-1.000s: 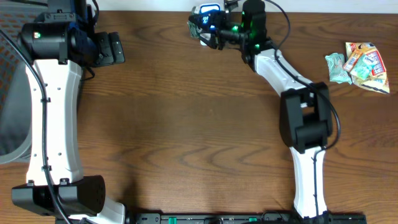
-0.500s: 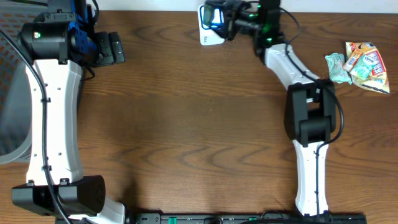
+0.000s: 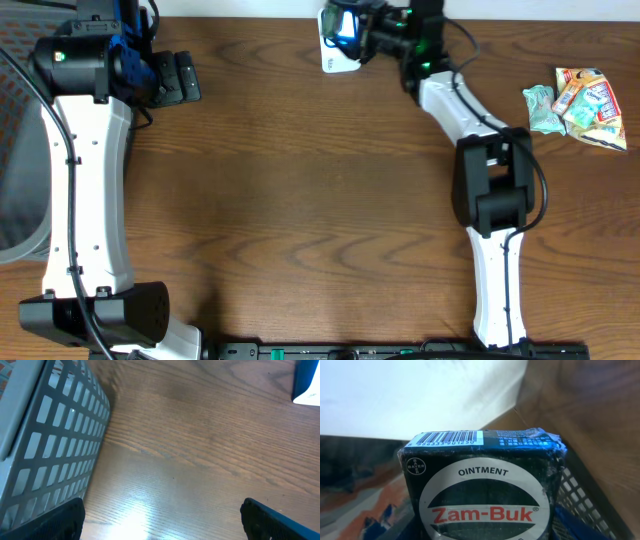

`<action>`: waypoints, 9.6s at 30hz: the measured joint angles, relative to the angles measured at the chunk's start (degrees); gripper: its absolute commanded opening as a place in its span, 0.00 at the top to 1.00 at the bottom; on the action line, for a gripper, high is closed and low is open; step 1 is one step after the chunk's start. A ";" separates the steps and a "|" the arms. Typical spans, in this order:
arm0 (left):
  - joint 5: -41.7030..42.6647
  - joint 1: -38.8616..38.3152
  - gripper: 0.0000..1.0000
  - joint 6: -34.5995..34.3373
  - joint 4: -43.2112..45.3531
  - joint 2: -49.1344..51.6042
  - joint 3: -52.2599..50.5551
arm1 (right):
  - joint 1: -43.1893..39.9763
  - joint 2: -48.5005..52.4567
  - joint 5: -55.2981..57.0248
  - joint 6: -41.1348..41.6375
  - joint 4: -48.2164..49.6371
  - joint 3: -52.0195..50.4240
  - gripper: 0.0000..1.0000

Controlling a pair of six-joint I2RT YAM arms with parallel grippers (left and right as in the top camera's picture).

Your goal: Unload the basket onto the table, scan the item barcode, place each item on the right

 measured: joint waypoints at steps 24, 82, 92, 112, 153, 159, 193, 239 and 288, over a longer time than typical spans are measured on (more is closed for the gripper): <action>0.00 0.00 0.02 0.00 0.00 0.00 0.00 | -2.67 3.72 0.24 -6.25 -1.84 0.42 0.57; 0.00 0.00 0.03 0.00 0.00 0.00 0.00 | -33.68 -15.89 68.67 -83.65 -71.01 0.74 0.05; 0.00 0.00 0.02 0.00 0.00 0.00 0.00 | -33.68 -15.80 58.12 -85.02 -72.96 0.74 0.01; -0.02 0.00 0.02 0.00 0.00 0.00 0.00 | -18.23 -41.00 49.00 -86.77 -95.73 0.59 0.04; 0.00 0.00 0.02 0.00 0.02 0.00 0.00 | -5.40 -68.32 52.92 -88.39 -97.39 -30.86 0.01; 0.00 0.00 0.02 0.00 0.00 0.00 0.00 | -5.33 -68.28 52.94 -88.59 -97.39 -30.86 0.01; 0.02 0.00 0.02 0.00 0.00 0.00 0.00 | -0.31 -101.63 50.80 -106.20 -58.80 -71.19 0.01; 0.00 0.00 0.02 0.00 0.00 0.00 0.00 | -7.98 -139.43 43.04 -117.39 -19.10 -111.43 0.01; 0.00 0.00 0.02 0.00 0.00 0.00 0.00 | -12.98 -139.58 46.77 -114.64 -24.81 -111.58 0.01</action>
